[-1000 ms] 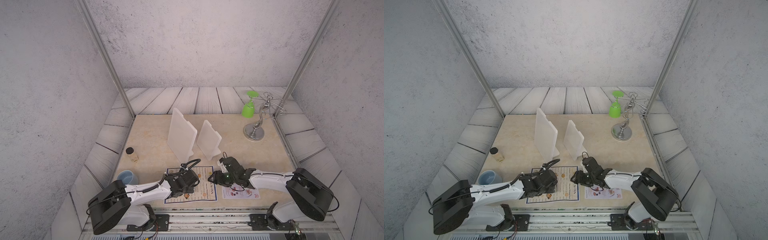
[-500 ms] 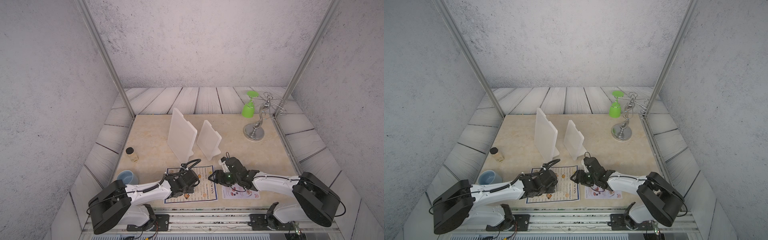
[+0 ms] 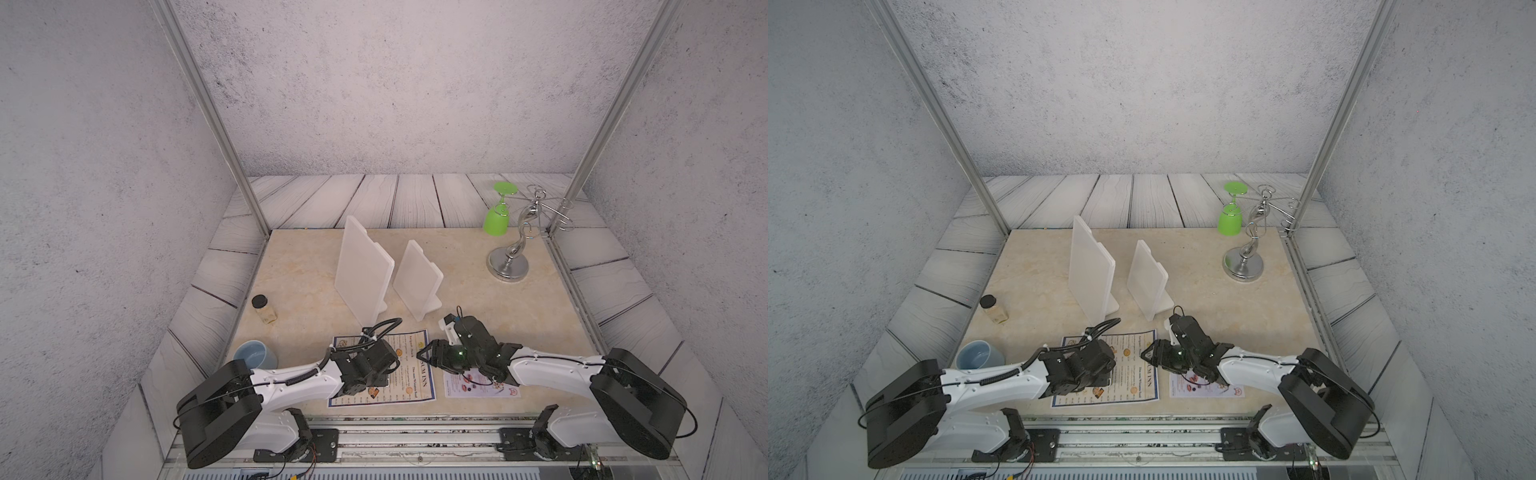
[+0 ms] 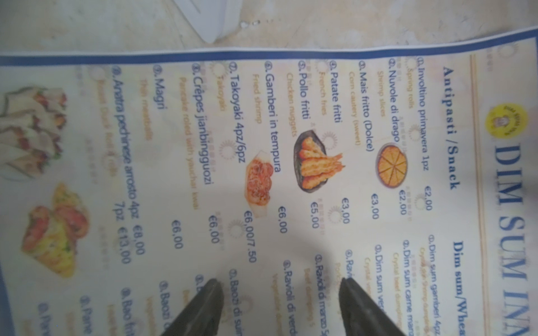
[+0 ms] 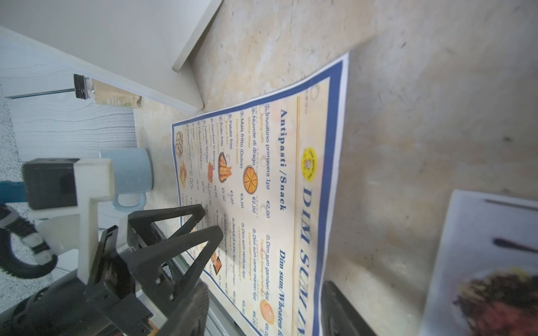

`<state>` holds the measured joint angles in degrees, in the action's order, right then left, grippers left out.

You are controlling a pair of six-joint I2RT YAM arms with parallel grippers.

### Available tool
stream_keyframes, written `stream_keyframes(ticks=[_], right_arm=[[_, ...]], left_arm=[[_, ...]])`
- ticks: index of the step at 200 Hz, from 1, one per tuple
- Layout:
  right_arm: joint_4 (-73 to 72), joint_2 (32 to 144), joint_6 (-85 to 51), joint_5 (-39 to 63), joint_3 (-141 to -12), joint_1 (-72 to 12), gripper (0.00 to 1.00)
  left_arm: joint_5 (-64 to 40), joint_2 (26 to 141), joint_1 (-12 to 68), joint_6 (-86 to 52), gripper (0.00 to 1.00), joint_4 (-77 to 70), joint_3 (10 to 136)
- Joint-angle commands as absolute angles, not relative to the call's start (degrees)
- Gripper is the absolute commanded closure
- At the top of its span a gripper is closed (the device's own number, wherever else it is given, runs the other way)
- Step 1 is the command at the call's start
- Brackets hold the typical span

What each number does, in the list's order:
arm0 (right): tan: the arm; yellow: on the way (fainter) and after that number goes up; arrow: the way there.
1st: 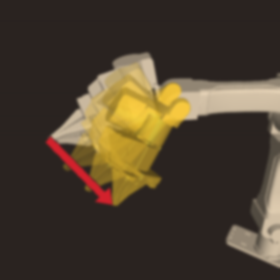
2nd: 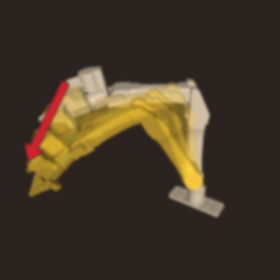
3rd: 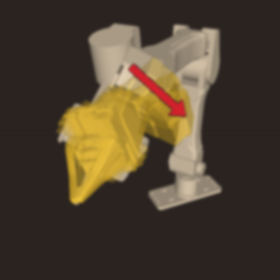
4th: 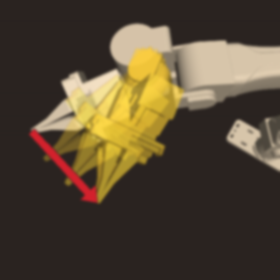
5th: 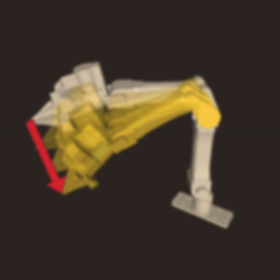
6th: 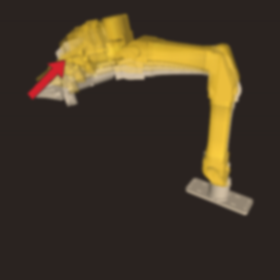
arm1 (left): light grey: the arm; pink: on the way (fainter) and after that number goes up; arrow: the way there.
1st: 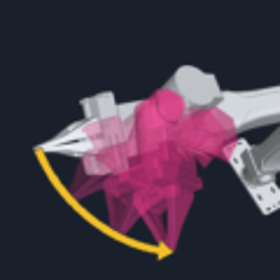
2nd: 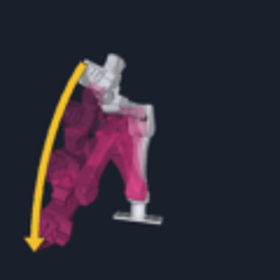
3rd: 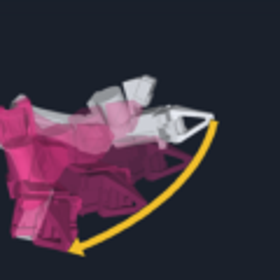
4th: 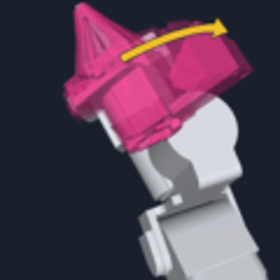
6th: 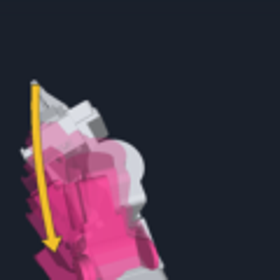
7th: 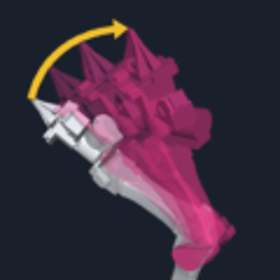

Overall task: Insert the menus into the narrow rack
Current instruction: Pick up the menu from the center of the board.

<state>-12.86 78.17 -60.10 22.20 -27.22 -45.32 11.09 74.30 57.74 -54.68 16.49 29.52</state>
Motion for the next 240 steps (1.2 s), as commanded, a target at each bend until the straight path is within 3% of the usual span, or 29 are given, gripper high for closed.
stream_keyframes(ticks=[1, 155, 240], right_arm=[[-16.4, 78.0, -61.5, 22.4, -26.3, -45.4, 0.37], [-21.5, 85.8, -61.4, 22.6, -26.5, -45.4, 0.38], [-23.3, 89.2, -61.3, 24.4, -28.3, -45.5, 0.45]], left_arm=[[9.1, 75.9, 58.1, -56.1, 0.32, 17.1, 28.0], [8.1, 76.3, 58.2, -55.9, 0.32, 15.0, 27.0], [7.8, 76.1, 58.3, -55.4, 0.32, 14.0, 26.6]])
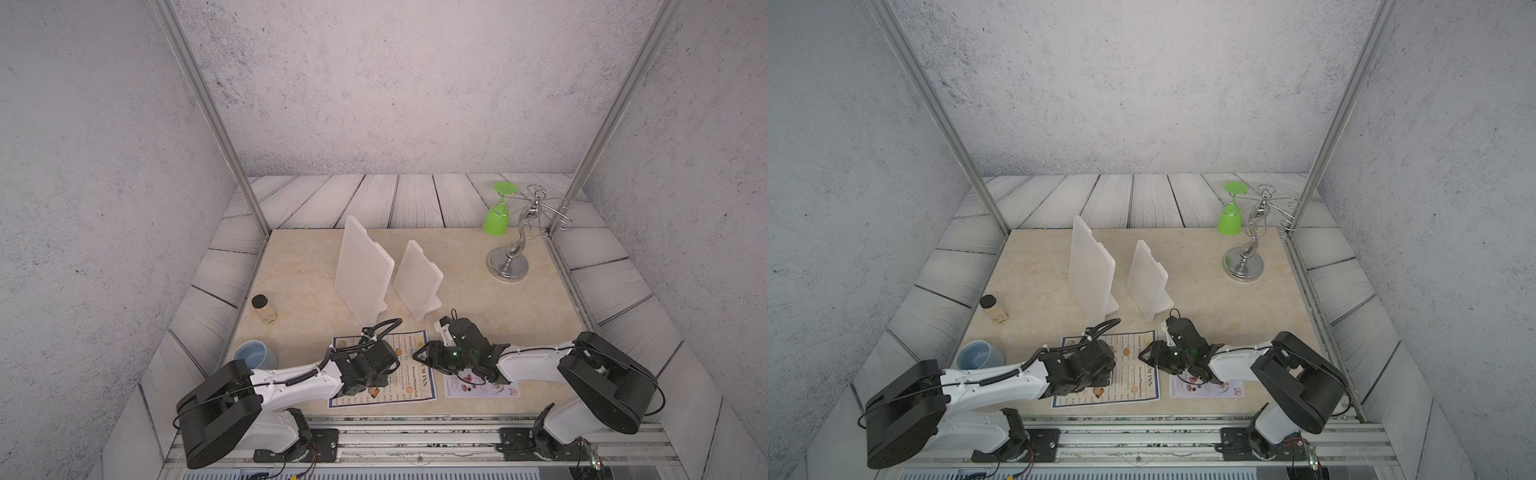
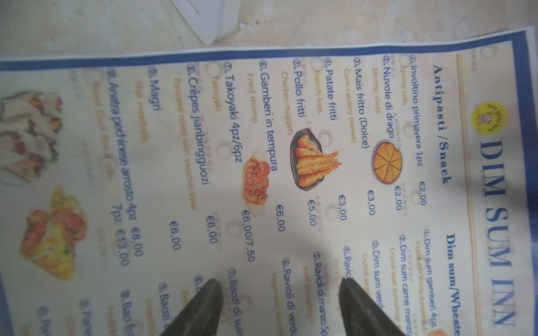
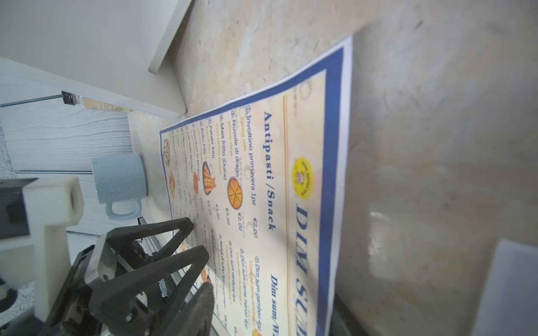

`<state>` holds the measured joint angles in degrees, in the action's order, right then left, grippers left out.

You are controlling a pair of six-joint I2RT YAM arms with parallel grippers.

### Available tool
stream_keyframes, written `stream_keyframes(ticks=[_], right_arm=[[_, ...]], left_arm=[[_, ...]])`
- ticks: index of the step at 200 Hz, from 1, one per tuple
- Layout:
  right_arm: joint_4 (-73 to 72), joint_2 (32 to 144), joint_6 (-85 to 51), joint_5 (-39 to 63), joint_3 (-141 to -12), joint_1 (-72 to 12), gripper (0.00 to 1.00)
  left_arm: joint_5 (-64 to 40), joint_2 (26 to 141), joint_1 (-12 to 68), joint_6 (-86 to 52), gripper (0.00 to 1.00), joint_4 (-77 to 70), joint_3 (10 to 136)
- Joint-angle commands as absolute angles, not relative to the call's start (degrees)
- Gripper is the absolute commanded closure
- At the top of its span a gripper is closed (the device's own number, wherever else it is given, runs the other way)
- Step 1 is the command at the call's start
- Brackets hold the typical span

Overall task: Insert the menus into the narrow rack
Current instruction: Pick up the menu from the center of the board.

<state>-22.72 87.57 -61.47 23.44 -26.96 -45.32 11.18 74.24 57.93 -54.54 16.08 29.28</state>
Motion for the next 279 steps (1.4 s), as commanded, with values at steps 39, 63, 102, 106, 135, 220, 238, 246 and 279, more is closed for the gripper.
stream_keyframes(ticks=[39, 63, 102, 106, 135, 220, 238, 246, 279], right_arm=[[-23.8, 90.7, -61.1, 25.0, -28.9, -45.5, 0.53], [-23.7, 91.1, -60.9, 25.0, -29.2, -45.6, 0.6], [-20.5, 89.1, -59.1, 23.9, -29.6, -45.6, 0.74], [-19.8, 88.7, -58.8, 23.7, -29.6, -45.7, 0.75], [-14.0, 85.4, -55.8, 21.9, -30.9, -45.6, 0.87], [11.8, 70.5, -42.6, 18.4, -38.4, -45.6, 0.97], [19.9, 67.0, -38.1, 17.5, -42.6, -45.7, 0.97], [23.5, 65.6, -36.4, 16.8, -45.0, -45.6, 0.96], [38.7, 63.9, -27.8, 13.2, -58.8, -45.6, 0.96]], left_arm=[[7.6, 75.7, 58.3, -55.0, 0.32, 13.5, 26.6], [7.7, 75.3, 58.3, -54.8, 0.32, 13.9, 26.7], [8.1, 74.4, 58.3, -54.8, 0.32, 14.7, 26.9], [8.1, 74.2, 58.3, -54.8, 0.32, 14.9, 27.0], [9.3, 71.5, 58.4, -53.9, 0.32, 16.7, 27.6], [15.5, 58.7, 58.4, -46.7, 0.32, 28.9, 36.9], [18.2, 56.6, 58.4, -43.4, 0.32, 31.1, 41.2], [19.2, 56.0, 58.4, -41.4, 0.32, 31.4, 43.0], [22.6, 54.4, 58.2, -32.0, 0.28, 31.0, 50.9]])
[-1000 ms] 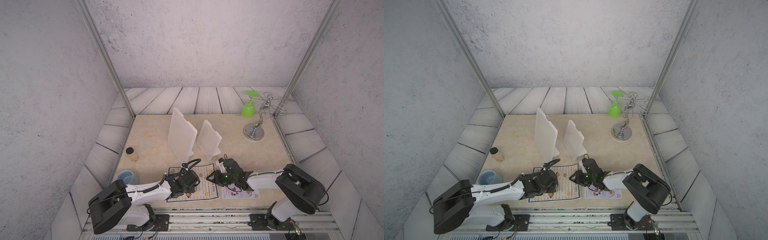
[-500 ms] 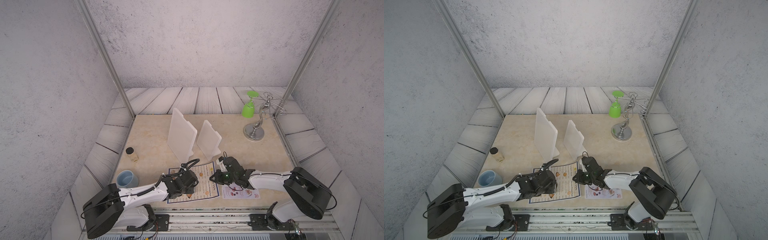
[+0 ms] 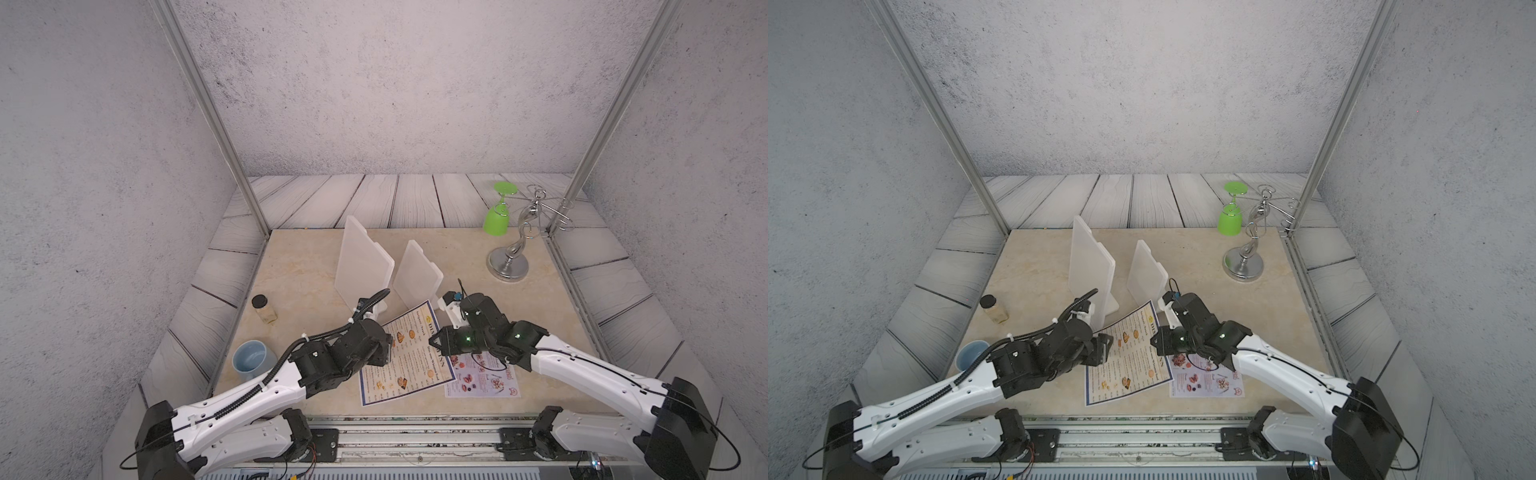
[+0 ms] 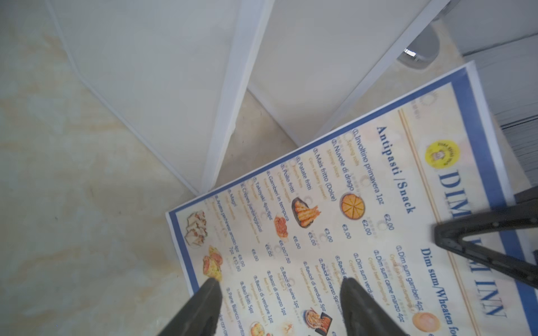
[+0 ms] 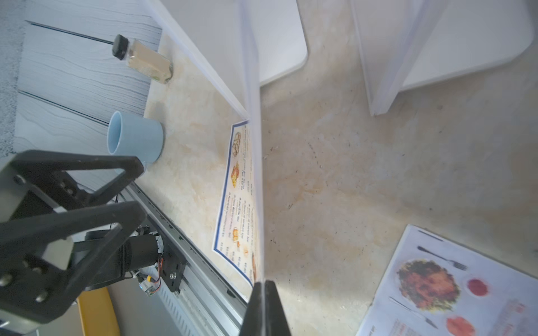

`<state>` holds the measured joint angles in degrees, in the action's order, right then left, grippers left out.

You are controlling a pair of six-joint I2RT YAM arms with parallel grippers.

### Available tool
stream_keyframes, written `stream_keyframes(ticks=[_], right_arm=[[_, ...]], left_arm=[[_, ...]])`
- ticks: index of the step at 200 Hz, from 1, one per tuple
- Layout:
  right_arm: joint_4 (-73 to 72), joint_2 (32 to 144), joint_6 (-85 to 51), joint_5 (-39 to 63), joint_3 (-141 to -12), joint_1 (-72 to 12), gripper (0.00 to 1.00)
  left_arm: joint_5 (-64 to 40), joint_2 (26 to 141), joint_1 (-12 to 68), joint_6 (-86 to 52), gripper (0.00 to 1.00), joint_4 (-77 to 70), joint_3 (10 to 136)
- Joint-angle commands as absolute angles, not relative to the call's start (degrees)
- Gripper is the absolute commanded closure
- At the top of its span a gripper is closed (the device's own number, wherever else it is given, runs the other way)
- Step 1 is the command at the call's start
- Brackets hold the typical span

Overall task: Insert the menus into the narrow rack
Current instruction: Pick up the menu from the center of the board.

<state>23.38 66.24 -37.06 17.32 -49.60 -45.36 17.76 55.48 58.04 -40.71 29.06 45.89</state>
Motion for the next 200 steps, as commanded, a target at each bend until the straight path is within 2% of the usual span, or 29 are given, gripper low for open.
stream_keyframes(ticks=[1, 43, 85, 101, 143, 168, 200], right_arm=[[39.2, 64.0, -27.5, 13.0, -59.3, -45.6, 0.97], [55.8, 68.4, -15.6, 6.9, -78.2, -45.5, 0.97], [66.2, 73.8, -6.1, 8.0, -91.6, -45.4, 0.96], [68.6, 75.1, -2.7, 9.2, -94.8, -45.4, 0.96], [72.6, 76.9, 6.1, 12.2, -99.2, -45.5, 0.96], [75.2, 78.3, 9.3, 12.5, -102.5, -45.5, 0.96], [76.4, 79.8, 12.9, 14.4, -105.8, -45.5, 0.96]], left_arm=[[22.7, 54.4, 58.2, -31.7, 0.28, 31.0, 51.2], [22.1, 53.4, 57.7, -16.4, 0.27, 26.2, 60.8], [17.0, 53.1, 55.5, -1.2, 0.25, 23.7, 68.0], [12.5, 52.8, 53.0, 2.2, 0.23, 23.1, 69.0], [-7.8, 53.0, 42.3, 9.2, 0.23, 22.1, 68.2], [-15.3, 54.7, 40.2, 12.5, 0.24, 23.4, 68.4], [-20.1, 57.3, 39.9, 15.8, 0.26, 25.0, 67.8]])
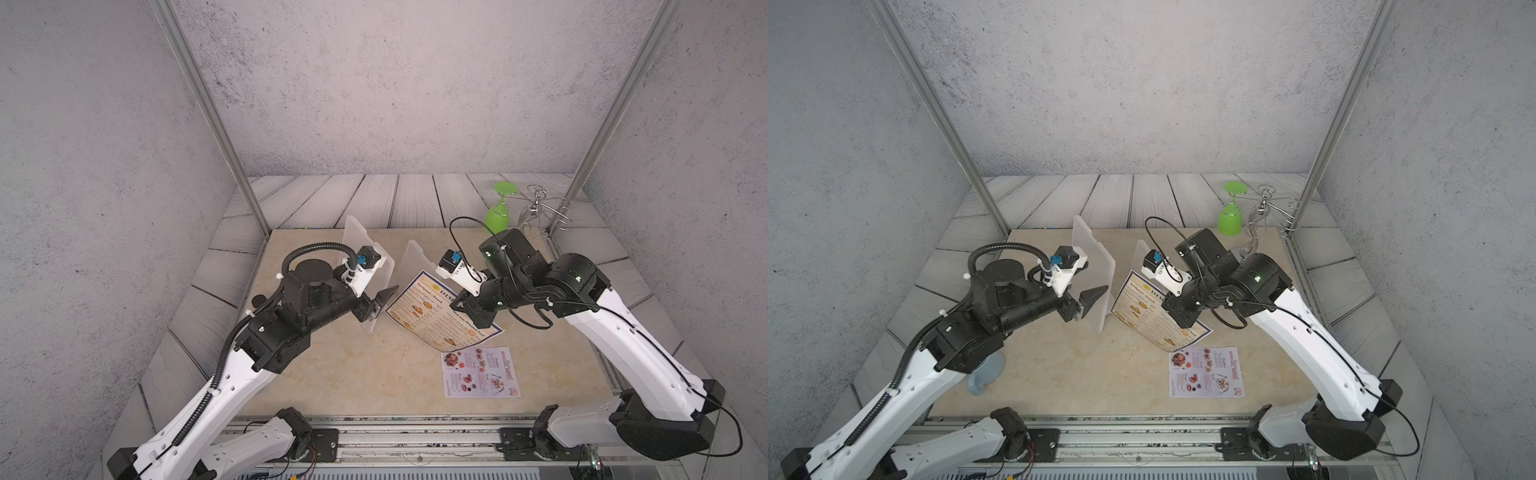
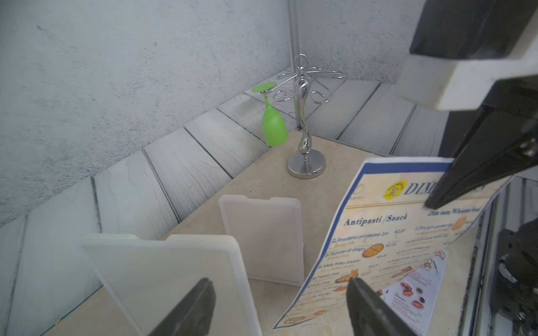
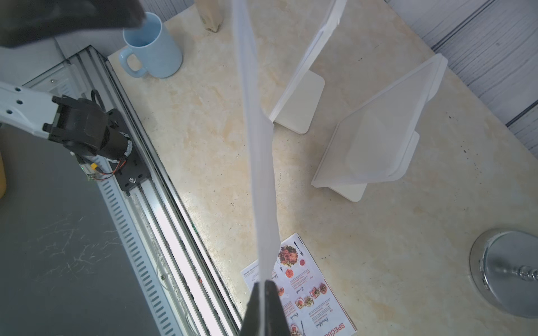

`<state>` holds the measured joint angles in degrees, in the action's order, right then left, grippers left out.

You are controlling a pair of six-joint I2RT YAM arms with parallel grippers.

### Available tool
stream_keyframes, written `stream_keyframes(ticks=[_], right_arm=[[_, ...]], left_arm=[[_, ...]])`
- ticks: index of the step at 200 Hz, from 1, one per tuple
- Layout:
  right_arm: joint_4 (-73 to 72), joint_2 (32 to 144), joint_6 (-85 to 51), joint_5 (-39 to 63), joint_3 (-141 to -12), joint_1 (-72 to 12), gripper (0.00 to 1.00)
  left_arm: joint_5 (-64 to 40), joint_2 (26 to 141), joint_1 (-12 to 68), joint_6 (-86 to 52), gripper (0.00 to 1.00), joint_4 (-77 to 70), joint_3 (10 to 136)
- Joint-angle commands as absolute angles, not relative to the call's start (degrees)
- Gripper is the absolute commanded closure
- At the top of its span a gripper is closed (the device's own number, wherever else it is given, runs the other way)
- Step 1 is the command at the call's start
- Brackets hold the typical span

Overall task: Insert the menus into the narrow rack
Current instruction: Pick up the menu from the center of the board.

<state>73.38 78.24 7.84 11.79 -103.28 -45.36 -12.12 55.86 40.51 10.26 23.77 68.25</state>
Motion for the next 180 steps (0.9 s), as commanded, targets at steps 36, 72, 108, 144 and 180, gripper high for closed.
stream_keyframes(ticks=[36, 72, 108, 144, 180], right_arm=[[76.8, 81.3, 16.4, 17.6, -108.1, -45.5, 0.97], [75.2, 81.7, 19.4, 19.4, -108.7, -45.5, 0.97], [74.0, 82.0, 20.6, 18.8, -109.1, -45.5, 0.98], [70.5, 80.3, 20.4, 19.5, -105.7, -45.5, 0.99], [68.7, 79.7, 20.0, 18.9, -103.4, -45.4, 0.99]], left_arm=[[-24.1, 58.4, 39.6, 18.1, 0.27, 25.1, 66.4], [-28.1, 59.5, 39.4, 19.6, 0.27, 25.7, 66.2], [-30.3, 61.3, 39.4, 20.2, 0.33, 26.9, 66.2], [-32.1, 60.2, 38.9, 20.1, 0.39, 25.5, 63.8], [-34.0, 60.1, 38.5, 20.5, 0.5, 25.6, 63.3]])
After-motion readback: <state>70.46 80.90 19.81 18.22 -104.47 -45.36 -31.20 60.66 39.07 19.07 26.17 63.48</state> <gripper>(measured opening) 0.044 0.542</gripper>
